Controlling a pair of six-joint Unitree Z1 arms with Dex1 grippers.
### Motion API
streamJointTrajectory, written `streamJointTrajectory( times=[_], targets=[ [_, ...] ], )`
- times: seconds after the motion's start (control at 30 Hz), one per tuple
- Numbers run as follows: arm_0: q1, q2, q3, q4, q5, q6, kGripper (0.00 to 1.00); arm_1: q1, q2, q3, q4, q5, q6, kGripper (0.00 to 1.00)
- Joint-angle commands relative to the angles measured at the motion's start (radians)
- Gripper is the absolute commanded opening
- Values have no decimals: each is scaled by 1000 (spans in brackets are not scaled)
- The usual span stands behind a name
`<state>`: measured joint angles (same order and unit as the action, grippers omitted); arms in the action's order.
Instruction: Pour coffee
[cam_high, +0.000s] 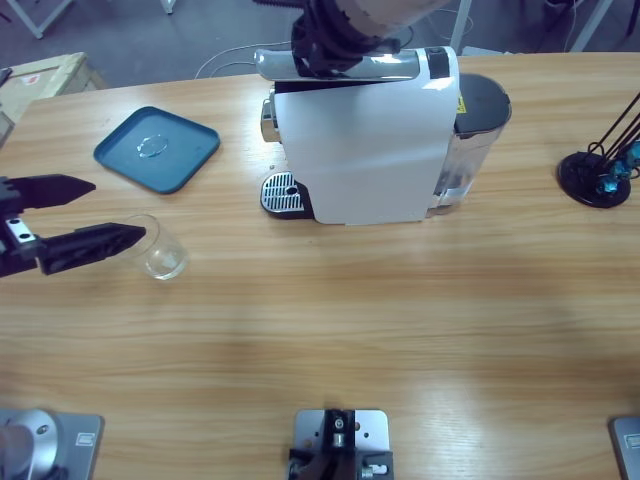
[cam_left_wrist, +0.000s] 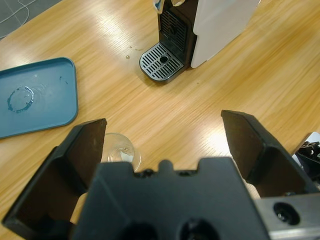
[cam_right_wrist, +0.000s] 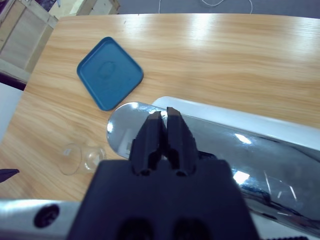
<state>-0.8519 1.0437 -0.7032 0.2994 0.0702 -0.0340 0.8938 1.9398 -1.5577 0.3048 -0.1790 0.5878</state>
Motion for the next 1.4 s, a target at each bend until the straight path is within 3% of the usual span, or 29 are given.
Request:
streamJointTrajectory(
  times=[0.03, 0.37, 0.5, 0.53, 0.57, 0.77, 0.9, 1.0, 1.17, 1.4],
  targets=[
    [1, -11, 40, 14, -4, -17, 987, 20, 262, 110, 132, 44, 12, 0],
    [2, -11, 40, 14, -4, -17, 987, 24, 267, 85, 171, 28, -5, 0],
    [2, -17, 40, 12, 13, -18, 989, 29, 125, 27, 132, -48, -186, 30],
    [2, -19, 40, 10, 24, -31, 991, 43, 70, -2, 142, -85, -223, 619],
    [2, -19, 40, 7, 44, -63, 991, 58, 9, -26, 155, -115, -264, 983],
    [2, -3, 41, -2, 285, -234, 991, 124, -336, 7, 293, -152, -350, 1000],
    [2, 50, 53, 13, 280, -385, 991, 168, -537, 291, 310, -148, -313, 1000],
    [2, 80, 128, 3, 280, -530, 991, 169, -635, 453, 305, -130, -295, 1000],
    [-4, 159, 194, -46, 299, -577, 991, 170, -711, 553, 304, -127, -285, 1000],
    [-54, 254, 233, -142, 356, -577, 991, 170, -682, 557, 301, -126, -256, 1000]
  ],
)
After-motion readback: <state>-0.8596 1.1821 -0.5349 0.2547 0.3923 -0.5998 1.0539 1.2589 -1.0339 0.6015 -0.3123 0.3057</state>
